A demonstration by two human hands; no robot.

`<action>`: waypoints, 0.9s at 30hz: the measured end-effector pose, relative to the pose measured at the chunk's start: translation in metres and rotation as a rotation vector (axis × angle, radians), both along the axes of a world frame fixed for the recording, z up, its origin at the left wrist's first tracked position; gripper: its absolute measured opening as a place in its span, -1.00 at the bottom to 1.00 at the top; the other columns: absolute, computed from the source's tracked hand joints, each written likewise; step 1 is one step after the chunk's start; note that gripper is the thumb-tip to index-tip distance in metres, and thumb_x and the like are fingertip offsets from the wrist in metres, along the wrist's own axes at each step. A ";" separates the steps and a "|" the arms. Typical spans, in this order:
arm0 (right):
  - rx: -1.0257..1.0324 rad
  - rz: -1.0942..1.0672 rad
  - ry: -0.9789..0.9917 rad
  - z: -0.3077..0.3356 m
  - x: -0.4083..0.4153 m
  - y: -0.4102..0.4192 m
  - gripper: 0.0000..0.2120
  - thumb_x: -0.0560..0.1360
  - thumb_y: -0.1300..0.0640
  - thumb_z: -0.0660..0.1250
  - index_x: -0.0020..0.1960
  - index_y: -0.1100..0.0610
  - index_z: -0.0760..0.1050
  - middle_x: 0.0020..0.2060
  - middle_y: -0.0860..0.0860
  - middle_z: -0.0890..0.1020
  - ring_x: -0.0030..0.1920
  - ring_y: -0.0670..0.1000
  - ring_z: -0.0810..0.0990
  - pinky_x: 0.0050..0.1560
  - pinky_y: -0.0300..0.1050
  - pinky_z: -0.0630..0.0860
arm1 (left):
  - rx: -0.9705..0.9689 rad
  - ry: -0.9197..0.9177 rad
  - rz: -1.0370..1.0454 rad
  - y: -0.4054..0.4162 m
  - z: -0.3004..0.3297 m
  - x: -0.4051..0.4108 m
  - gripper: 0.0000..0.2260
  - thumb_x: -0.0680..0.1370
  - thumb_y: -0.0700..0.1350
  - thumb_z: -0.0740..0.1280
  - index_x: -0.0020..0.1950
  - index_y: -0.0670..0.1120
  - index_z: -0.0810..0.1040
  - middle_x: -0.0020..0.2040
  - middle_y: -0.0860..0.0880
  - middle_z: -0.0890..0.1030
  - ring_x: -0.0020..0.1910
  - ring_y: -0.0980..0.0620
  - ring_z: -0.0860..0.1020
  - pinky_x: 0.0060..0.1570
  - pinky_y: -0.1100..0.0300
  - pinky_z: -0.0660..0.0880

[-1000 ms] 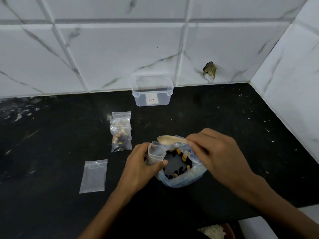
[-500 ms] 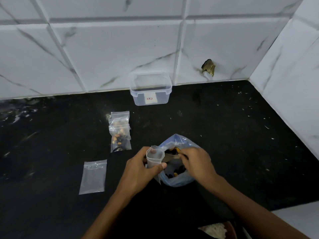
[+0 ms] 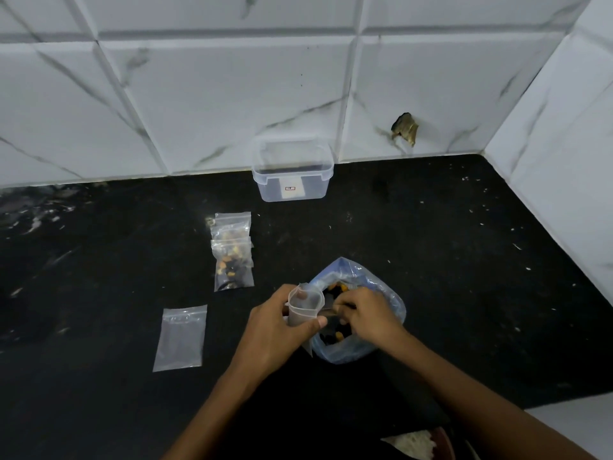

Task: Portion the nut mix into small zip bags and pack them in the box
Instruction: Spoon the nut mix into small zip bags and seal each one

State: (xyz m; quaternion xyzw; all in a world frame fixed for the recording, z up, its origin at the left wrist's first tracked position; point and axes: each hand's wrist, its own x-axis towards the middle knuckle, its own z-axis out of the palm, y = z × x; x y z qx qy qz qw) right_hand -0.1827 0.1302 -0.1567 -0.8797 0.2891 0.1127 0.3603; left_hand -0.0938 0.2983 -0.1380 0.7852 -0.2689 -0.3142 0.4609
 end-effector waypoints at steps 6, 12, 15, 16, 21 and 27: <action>0.189 -0.153 0.033 0.004 0.004 -0.002 -0.85 0.59 0.17 0.25 0.00 0.10 0.60 -0.28 0.00 0.61 -0.43 -0.18 0.52 -0.45 -0.40 0.38 | 0.018 -0.023 0.003 0.003 -0.001 0.002 -0.67 0.43 0.00 0.53 0.14 0.19 0.54 0.04 0.19 0.63 0.02 0.41 0.55 -0.12 0.53 0.45; 0.170 -0.164 0.029 0.008 0.002 -0.004 -0.86 0.59 0.15 0.25 -0.01 0.07 0.59 -0.29 -0.02 0.60 -0.41 -0.16 0.53 -0.44 -0.36 0.42 | 0.025 -0.019 0.019 0.004 -0.002 0.003 -0.66 0.42 0.02 0.52 0.14 0.19 0.54 0.04 0.18 0.64 0.02 0.35 0.58 -0.11 0.46 0.50; 0.178 -0.204 0.017 0.016 -0.008 -0.014 -0.85 0.58 0.14 0.25 -0.09 0.05 0.59 -0.29 0.01 0.63 -0.41 -0.14 0.56 -0.43 -0.33 0.45 | 0.021 -0.026 0.023 0.005 -0.002 0.005 -0.67 0.43 0.01 0.52 0.14 0.19 0.54 0.03 0.20 0.64 0.02 0.37 0.57 -0.08 0.45 0.49; 0.197 -0.229 -0.002 0.019 -0.012 -0.017 -0.84 0.58 0.15 0.26 -0.13 0.06 0.59 -0.31 0.02 0.63 -0.43 -0.15 0.55 -0.44 -0.32 0.45 | 0.015 -0.027 0.027 0.005 -0.001 0.005 -0.68 0.43 0.00 0.52 0.12 0.20 0.54 0.01 0.21 0.64 0.00 0.38 0.56 -0.10 0.46 0.49; 0.357 -0.363 -0.063 0.038 -0.030 -0.033 -0.86 0.57 0.21 0.27 -0.06 0.17 0.61 -0.29 0.10 0.63 -0.47 -0.13 0.49 -0.50 -0.30 0.40 | 0.008 -0.025 0.028 0.005 0.000 0.006 -0.69 0.43 -0.01 0.53 0.09 0.23 0.53 0.00 0.22 0.64 0.00 0.39 0.56 -0.13 0.48 0.48; 0.409 -0.379 -0.140 0.074 -0.039 -0.040 -0.85 0.57 0.22 0.25 -0.03 0.13 0.61 -0.27 0.08 0.64 -0.46 -0.13 0.49 -0.48 -0.28 0.39 | 0.014 -0.091 0.034 0.004 0.000 0.005 -0.67 0.41 0.00 0.54 0.11 0.18 0.53 0.02 0.21 0.62 0.00 0.38 0.55 -0.13 0.46 0.49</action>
